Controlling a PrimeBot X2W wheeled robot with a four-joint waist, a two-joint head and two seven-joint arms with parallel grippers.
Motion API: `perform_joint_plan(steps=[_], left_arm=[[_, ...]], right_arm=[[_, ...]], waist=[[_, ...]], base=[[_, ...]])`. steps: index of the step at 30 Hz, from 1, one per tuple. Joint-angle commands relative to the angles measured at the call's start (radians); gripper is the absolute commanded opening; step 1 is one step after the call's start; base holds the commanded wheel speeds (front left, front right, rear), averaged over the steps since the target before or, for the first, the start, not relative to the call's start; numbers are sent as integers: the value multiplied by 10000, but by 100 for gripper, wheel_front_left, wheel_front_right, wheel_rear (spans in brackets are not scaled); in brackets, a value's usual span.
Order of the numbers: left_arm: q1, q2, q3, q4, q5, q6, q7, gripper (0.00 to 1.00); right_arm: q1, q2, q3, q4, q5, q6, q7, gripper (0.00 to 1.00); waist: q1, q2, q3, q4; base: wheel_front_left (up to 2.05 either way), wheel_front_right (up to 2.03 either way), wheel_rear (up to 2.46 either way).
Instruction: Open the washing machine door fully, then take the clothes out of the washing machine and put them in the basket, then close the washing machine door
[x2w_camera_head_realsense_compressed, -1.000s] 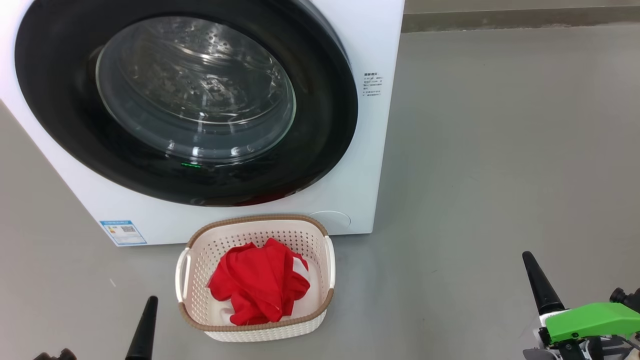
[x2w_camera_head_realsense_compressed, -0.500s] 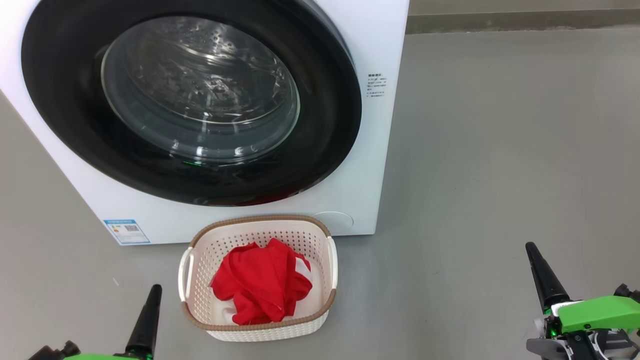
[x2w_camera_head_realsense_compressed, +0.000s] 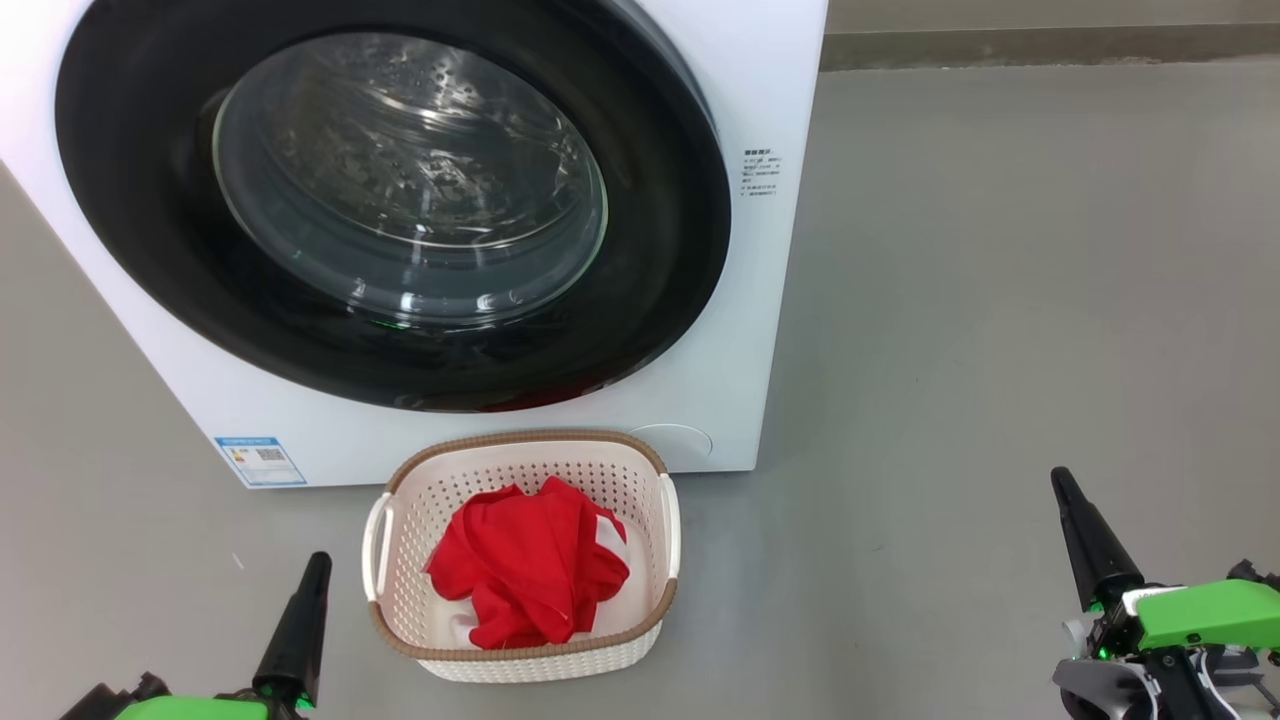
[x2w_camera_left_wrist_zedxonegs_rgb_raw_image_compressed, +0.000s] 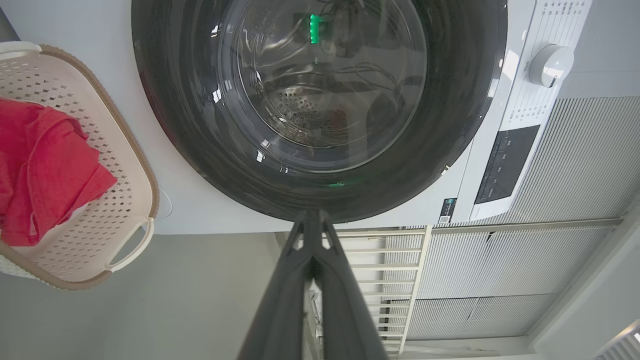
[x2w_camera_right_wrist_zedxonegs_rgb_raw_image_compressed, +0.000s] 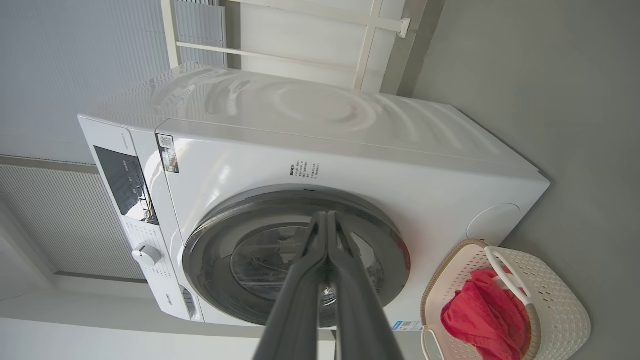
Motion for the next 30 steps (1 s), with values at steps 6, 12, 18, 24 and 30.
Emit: perform_joint_plan(steps=[6, 12, 18, 24, 30], left_arm=[[-414, 72, 362, -250, -152, -69, 56, 0], [-414, 72, 362, -250, -152, -69, 56, 0], [-414, 72, 361, -250, -152, -69, 56, 0], [-414, 72, 361, -250, -153, -69, 55, 0], [-414, 72, 360, -250, -153, -69, 55, 0]], right_arm=[[-451, -54, 121, -332, 219, -7, 63, 0], [-451, -54, 120, -332, 218, -7, 64, 0], [-452, -53, 119, -332, 217, -7, 65, 0], [-452, -52, 118, -332, 216, -7, 66, 0], [-452, -51, 117, -332, 216, -7, 67, 0]], waist=[[0, -1, -1, 2], [0, -1, -1, 2], [0, -1, -1, 2], [0, -1, -1, 2], [0, -1, -1, 2]], base=[[0, 0, 0], [0, 0, 0], [0, 0, 0], [0, 0, 0], [0, 0, 0]])
